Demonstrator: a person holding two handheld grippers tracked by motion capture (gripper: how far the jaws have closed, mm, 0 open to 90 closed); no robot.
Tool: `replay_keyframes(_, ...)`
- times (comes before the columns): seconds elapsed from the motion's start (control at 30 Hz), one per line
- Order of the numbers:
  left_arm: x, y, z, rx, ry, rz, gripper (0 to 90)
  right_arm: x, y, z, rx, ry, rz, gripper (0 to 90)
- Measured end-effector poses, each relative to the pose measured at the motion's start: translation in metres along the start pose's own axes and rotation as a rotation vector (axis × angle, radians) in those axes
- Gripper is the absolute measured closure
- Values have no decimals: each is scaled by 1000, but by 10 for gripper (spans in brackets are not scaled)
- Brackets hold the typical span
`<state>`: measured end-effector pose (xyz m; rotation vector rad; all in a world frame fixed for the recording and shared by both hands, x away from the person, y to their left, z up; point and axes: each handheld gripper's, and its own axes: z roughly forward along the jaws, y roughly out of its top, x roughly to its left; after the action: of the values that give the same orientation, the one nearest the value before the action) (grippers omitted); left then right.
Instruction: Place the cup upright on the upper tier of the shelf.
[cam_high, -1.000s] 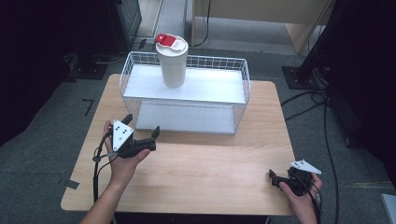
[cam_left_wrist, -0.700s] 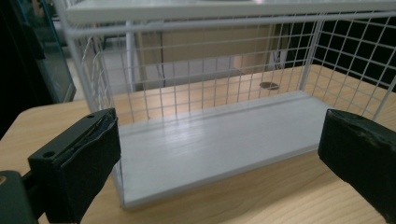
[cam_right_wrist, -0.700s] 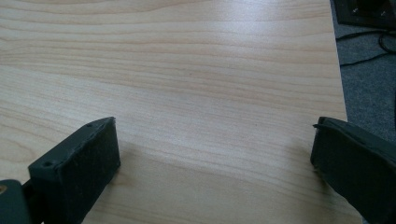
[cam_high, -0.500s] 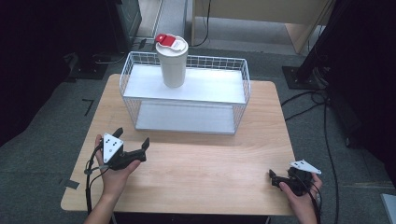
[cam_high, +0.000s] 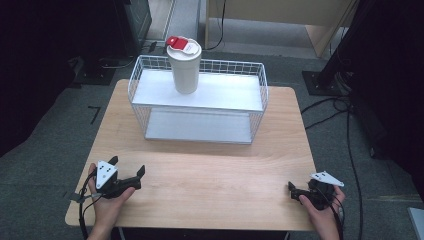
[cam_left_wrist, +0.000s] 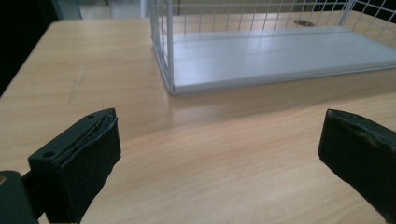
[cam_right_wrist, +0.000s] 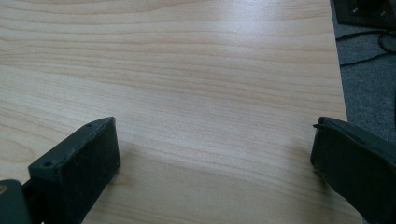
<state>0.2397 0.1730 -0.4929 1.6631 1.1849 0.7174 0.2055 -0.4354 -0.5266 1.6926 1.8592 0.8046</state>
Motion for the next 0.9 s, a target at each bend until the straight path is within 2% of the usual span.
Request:
replay_keyframes(0.1,6,-5,-7,19,-5,-15,0,0,0,0,0,0,1,10)
replay_keyframes(0.2,12,-9,-11,40,10,-20,1,0,0,0,0,0,0,10)
replay_keyframes(0.33,19,-14,-16,75,32,11,1,0,0,0,0,0,1,10)
replay_keyframes(0.4,24,-15,-17,94,28,6,1,0,0,0,0,-1,0,10)
replay_keyframes(0.53,34,-18,-17,170,42,-4,1,0,0,0,0,0,0,10)
replay_keyframes(0.6,38,-20,-13,234,65,-11,1,0,0,0,0,0,1,10)
replay_keyframes(0.7,42,-22,-9,293,94,-16,1,0,0,0,-1,1,1,10)
replay_keyframes(0.77,43,-22,-9,308,79,-20,3,0,0,0,-1,2,2,10)
replay_keyframes(0.9,42,-23,-7,338,94,0,3,0,0,0,-1,2,2,10)
